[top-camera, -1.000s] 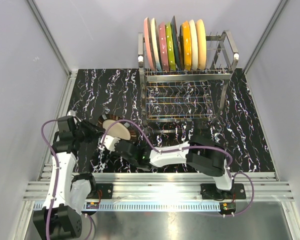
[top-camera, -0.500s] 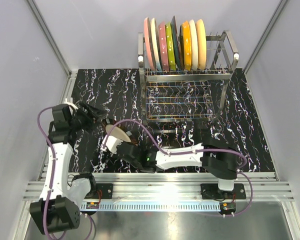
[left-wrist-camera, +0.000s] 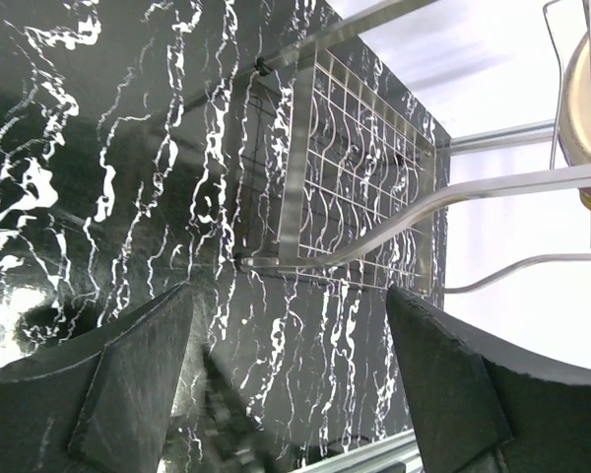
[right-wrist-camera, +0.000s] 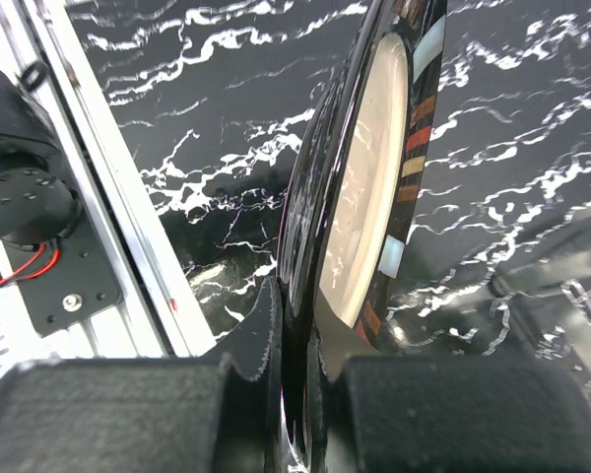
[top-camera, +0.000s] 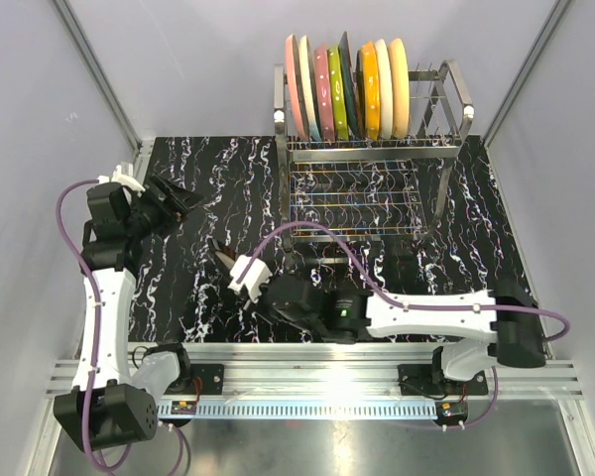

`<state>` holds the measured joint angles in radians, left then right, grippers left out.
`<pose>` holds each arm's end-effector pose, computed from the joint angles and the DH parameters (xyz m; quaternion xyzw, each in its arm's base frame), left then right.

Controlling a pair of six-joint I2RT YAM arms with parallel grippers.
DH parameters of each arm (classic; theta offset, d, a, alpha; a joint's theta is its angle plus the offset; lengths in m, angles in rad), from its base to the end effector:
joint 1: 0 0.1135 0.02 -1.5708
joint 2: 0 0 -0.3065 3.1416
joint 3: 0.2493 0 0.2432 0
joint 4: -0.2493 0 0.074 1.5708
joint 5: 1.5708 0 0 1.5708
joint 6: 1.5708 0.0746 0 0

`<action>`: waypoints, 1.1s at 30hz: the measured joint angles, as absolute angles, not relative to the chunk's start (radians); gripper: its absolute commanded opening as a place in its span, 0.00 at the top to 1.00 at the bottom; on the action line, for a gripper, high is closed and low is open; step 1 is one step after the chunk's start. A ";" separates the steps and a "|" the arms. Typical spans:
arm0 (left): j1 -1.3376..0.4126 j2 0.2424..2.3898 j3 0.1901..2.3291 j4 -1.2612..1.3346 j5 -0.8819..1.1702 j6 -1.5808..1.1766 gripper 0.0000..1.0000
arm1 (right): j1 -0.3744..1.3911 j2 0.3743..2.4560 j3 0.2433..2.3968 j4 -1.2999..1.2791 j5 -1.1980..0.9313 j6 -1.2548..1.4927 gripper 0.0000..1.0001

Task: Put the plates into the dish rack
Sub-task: Insert the plate into the dish rack

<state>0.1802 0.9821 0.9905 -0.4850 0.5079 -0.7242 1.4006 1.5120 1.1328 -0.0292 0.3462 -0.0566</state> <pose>0.2118 0.0017 0.3665 -0.2436 0.8007 -0.3419 0.4274 0.0885 0.3657 0.3307 -0.4776 0.6772 0.2240 0.5129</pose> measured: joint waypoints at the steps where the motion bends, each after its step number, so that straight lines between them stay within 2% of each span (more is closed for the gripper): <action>1: 0.184 0.982 0.991 -0.485 0.505 -0.720 0.17 | 1.401 1.488 1.134 -0.043 0.346 -0.057 1.00; 4: 0.189 0.982 0.991 -0.485 0.496 -0.707 0.16 | 1.401 1.437 1.170 -0.122 0.344 -0.076 1.00; 10: 0.191 0.972 0.951 -0.484 0.484 -0.689 0.14 | 1.401 1.415 1.392 -0.281 0.319 -0.150 1.00; 20: 0.191 0.962 0.860 -0.483 0.482 -0.658 0.12 | 1.401 1.291 1.633 -0.299 0.376 -0.308 1.00; 33: 0.192 0.972 0.849 -0.475 0.482 -0.618 0.06 | 1.404 1.319 1.893 -0.309 0.554 -0.591 1.00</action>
